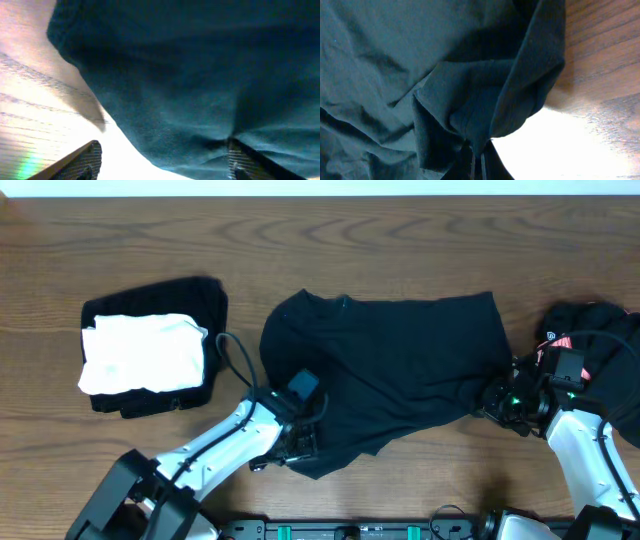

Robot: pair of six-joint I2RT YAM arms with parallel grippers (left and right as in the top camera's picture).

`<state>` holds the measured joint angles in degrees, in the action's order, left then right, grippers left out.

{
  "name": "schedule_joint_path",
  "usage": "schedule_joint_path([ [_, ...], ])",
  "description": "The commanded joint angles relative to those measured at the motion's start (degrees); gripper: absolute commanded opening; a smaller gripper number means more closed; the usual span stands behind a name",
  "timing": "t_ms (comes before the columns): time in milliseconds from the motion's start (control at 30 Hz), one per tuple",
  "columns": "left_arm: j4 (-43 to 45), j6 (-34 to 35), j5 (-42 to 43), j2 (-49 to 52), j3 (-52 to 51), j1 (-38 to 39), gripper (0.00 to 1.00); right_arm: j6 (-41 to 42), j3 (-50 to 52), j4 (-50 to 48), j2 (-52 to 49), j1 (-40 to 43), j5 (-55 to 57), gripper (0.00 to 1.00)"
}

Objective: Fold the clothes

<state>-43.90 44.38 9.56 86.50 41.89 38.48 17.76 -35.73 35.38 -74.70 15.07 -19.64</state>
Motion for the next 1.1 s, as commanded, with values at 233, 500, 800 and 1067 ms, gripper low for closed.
schedule_joint_path([
  [233,4.5,-2.7,6.1,-1.0,-0.3,-0.5,0.75,-1.2,-1.0,0.2,0.6,-0.5,-0.1,0.01],
  [500,6.8,-2.5,11.5,-1.0,-0.3,-0.5,0.19,-1.2,-1.0,0.2,0.6,-0.5,-0.1,0.01],
  [800,-1.7,-2.8,2.7,-8.1,2.0,-1.7,0.06,-2.2,-1.0,0.6,0.6,-0.5,-0.1,0.01],
  [1067,-6.5,4.4,1.5,-17.8,0.3,-1.9,0.44,-2.2,-1.0,1.1,0.6,-0.5,-0.1,0.01],
])
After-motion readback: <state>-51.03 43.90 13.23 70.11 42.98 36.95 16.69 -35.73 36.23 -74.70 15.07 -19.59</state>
